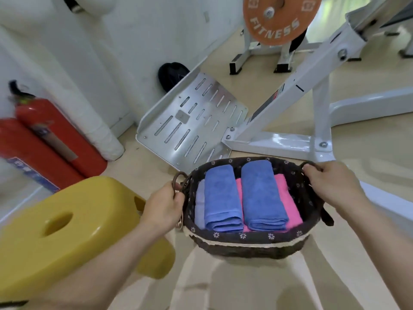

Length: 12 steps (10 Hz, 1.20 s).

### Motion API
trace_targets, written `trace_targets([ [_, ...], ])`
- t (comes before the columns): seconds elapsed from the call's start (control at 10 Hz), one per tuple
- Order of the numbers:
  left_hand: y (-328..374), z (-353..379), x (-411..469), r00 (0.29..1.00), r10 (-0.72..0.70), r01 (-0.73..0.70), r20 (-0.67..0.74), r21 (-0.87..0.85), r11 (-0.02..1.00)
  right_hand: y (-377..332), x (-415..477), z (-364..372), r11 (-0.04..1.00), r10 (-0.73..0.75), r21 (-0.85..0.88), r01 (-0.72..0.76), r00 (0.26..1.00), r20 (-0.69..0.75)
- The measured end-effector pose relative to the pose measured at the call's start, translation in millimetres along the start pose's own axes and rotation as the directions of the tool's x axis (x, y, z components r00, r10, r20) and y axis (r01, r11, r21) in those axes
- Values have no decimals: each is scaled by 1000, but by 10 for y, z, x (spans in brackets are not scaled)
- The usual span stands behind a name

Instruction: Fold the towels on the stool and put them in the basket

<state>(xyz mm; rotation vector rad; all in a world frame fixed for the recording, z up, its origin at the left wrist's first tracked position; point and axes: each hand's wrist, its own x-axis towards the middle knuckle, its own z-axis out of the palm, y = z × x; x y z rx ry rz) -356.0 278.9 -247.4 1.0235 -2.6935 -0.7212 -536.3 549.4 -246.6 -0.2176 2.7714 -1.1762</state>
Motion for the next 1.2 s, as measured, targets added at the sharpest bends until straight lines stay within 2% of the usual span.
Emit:
trace_targets([
  [0.1, 22, -638, 4, 997, 31, -35, -66, -56, 998, -568, 100, -103, 986, -50, 161, 46, 999, 18],
  [0.3, -198, -1806, -206, 963, -48, 23, -267, -94, 995, -1784, 42, -12, 902, -216, 414, 122, 958, 187],
  [0.5, -825, -2577, -451, 917, -179, 141, -358, -130, 982, -2724, -335, 546, 847, -364, 504, 166, 873, 324],
  [0.7, -1870, -3036, -765, 855, -311, 284, -415, -126, 950, -3408, -981, 1471, 820, -484, 516, 250, 783, 391],
  [0.8, -2264, -3030, -812, 838, -353, 302, -416, -184, 935, -3544, -1132, 1821, 830, -487, 483, 278, 782, 388],
  [1.0, -2591, -2860, -804, 872, -366, 254, -326, -339, 906, -3609, -1113, 2103, 852, -504, 292, 434, 831, 235],
  [1.1, -2633, -2934, -852, 896, -415, 311, -158, -444, 840, -3667, -1203, 2063, 881, -456, 272, 387, 848, 270],
  [1.2, -2603, -3195, -955, 853, -495, 392, -168, -421, 818, -3818, -1345, 1841, 940, -317, 243, 241, 880, 353],
])
